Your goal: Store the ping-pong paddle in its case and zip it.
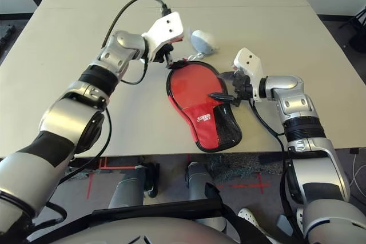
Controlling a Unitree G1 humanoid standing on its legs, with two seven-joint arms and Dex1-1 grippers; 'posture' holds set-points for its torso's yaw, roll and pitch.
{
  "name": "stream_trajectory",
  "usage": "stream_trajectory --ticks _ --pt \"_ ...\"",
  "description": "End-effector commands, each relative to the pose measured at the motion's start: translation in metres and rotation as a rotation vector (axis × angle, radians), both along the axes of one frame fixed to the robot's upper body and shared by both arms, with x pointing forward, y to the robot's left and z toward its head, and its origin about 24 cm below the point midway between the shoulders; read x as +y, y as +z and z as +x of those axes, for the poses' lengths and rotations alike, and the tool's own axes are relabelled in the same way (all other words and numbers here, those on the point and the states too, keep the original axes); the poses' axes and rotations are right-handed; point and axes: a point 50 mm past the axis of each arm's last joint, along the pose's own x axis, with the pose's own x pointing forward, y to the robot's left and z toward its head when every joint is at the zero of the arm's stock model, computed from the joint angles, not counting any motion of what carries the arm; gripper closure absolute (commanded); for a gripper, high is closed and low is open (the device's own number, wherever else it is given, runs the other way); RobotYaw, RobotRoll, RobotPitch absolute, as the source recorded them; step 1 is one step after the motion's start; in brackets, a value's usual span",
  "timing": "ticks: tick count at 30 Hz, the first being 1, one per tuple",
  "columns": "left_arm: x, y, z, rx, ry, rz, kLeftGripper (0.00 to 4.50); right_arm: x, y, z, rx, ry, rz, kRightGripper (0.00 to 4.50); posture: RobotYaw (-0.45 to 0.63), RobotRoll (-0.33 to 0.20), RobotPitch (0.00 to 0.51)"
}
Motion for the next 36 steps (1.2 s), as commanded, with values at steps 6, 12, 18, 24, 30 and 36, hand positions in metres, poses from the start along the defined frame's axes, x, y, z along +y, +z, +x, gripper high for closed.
stream_trajectory --ticks 6,12,18,24,30,36 --pt "0.003 -0.019 -0.028 0.064 -0.079 -0.028 0.01 0.0 -0.032 -0.006 0.116 -0.037 -0.067 0.0 -0.12 0.0 0.193" --pt "-0.007 -0.032 -0.036 0.103 -0.07 -0.057 0.01 -0.003 -0.031 -0.005 0.116 -0.045 -0.073 0.0 -0.12 0.0 0.193" --pt "-0.012 -0.048 -0.04 0.154 -0.058 -0.018 0.01 -0.004 -0.029 -0.006 0.116 -0.051 -0.075 0.0 -0.12 0.0 0.194" --pt "-0.013 -0.067 -0.043 0.231 -0.028 0.044 0.01 -0.009 -0.022 -0.004 0.107 -0.065 -0.069 0.0 -0.13 0.0 0.195" --pt "-0.015 -0.076 -0.048 0.256 -0.028 0.069 0.01 -0.014 0.014 0.006 0.046 -0.06 -0.02 0.0 -0.14 0.0 0.199" --pt "-0.018 -0.08 -0.051 0.268 -0.033 0.069 0.01 -0.013 0.052 0.023 -0.058 -0.08 0.007 0.0 -0.13 0.0 0.2"
